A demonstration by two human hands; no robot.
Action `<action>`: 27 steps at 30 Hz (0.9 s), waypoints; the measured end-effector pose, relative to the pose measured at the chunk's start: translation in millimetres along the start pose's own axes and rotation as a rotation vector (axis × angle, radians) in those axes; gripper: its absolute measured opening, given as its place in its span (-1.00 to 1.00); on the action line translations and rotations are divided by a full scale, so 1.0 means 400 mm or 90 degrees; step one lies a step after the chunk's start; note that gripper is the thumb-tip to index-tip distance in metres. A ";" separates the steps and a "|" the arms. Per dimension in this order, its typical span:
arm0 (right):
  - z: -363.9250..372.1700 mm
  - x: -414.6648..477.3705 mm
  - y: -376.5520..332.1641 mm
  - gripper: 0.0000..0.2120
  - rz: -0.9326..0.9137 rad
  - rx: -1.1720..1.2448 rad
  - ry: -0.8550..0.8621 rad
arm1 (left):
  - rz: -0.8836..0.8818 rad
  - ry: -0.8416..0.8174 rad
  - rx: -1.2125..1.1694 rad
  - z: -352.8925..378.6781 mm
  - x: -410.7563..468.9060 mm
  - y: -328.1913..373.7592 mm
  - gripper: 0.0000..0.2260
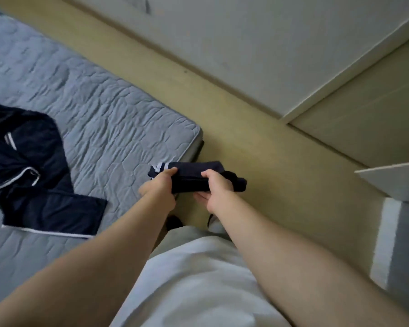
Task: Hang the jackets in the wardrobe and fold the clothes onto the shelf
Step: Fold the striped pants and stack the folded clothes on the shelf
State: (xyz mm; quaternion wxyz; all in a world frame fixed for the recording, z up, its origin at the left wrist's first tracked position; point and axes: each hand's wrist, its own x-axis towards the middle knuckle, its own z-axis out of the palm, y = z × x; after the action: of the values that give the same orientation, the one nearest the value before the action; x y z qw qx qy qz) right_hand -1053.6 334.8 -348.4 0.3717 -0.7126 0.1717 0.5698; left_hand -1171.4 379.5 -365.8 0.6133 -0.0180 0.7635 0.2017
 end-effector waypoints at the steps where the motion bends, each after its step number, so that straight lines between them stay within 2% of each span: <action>1: -0.034 -0.016 -0.042 -0.83 -0.036 0.022 0.017 | 0.018 -0.033 0.042 0.046 -0.030 0.015 -0.30; 8: -0.383 -0.139 -0.276 -0.74 -0.289 0.224 0.159 | 0.081 -0.335 0.271 0.407 -0.333 -0.021 -0.67; 12: -0.627 -0.214 -0.359 -0.75 -0.386 0.339 0.238 | 0.041 -0.484 0.356 0.578 -0.529 -0.144 -0.91; 14: -0.759 -0.247 -0.398 -0.68 -0.428 0.389 0.282 | 0.018 -0.544 0.370 0.666 -0.631 -0.219 -0.89; 17: -0.951 -0.295 -0.445 -0.61 -0.490 0.454 0.329 | 0.007 -0.619 0.397 0.790 -0.770 -0.329 -0.76; 21: -1.219 -0.370 -0.507 -0.67 -0.572 0.511 0.397 | -0.073 -0.708 0.411 0.959 -0.923 -0.483 -0.51; 23: -1.366 -0.415 -0.545 -0.76 -0.632 0.522 0.436 | -0.116 -0.781 0.441 1.055 -1.010 -0.576 -0.48; 24: -1.431 -0.443 -0.564 -0.79 -0.660 0.527 0.456 | -0.147 -0.835 0.457 1.098 -1.058 -0.619 -0.56; 26: -1.545 -0.494 -0.602 -0.79 -0.701 0.549 0.504 | -0.179 -0.951 0.478 1.178 -1.150 -0.699 -0.85; 27: -1.595 -0.516 -0.618 -0.80 -0.712 0.556 0.529 | -0.181 -0.972 0.497 1.214 -1.189 -0.733 -0.93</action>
State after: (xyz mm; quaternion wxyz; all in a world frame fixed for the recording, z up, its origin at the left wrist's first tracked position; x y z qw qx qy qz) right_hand -512.0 -0.6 -24.5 0.7505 -0.6370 0.1210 -0.1278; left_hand -522.0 165.8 -81.6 0.9394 0.2388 0.1481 -0.1966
